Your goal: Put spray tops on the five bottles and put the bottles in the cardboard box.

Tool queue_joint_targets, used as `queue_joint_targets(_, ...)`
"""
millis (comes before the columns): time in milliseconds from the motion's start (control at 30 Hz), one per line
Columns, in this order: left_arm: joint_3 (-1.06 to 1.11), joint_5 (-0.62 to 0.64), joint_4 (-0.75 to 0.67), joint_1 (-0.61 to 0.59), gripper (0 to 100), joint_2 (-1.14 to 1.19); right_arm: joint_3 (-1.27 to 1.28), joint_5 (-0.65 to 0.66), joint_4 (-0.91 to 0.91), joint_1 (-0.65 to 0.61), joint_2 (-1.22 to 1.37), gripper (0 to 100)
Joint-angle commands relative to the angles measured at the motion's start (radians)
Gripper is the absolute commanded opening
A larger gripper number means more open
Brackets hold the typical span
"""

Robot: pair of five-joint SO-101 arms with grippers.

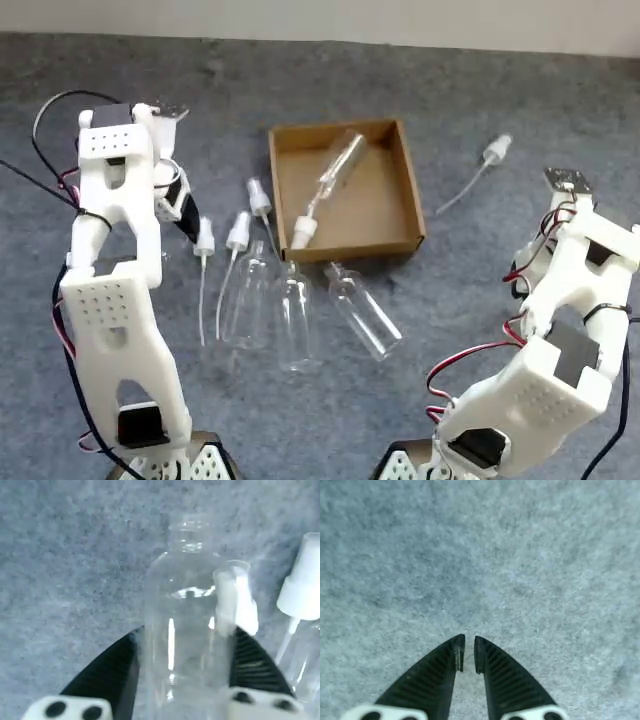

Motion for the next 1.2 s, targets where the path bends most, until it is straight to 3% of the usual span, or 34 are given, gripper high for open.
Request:
queue_joint_targets(0,-0.022,-0.003,0.015,-0.005,23,-0.091,-0.005,0.012,-0.019,-0.010,-0.058,0.3)
queue_joint_targets(367,-0.084,0.003,0.009,0.065,23,-0.213,-0.005,0.012,-0.018,-0.010,-0.058,0.3)
queue_joint_targets(533,-0.203,-0.040,-0.002,0.265,23,-0.220,-0.004,0.012,-0.016,-0.028,-0.058,0.3)
queue_joint_targets(700,-0.312,-0.043,-0.144,0.472,23,-0.108,-0.004,0.012,-0.016,-0.030,-0.058,0.3)
queue_joint_targets(833,-0.395,-0.043,-0.288,0.565,23,0.021,-0.004,0.012,-0.018,-0.030,-0.058,0.3)
queue_joint_targets(967,-0.490,-0.043,-0.384,0.616,23,0.150,-0.004,0.020,-0.018,-0.030,-0.058,0.3)
queue_joint_targets(1167,-0.636,-0.041,-0.404,0.611,26,0.315,-0.002,0.078,-0.012,-0.022,-0.058,0.3)
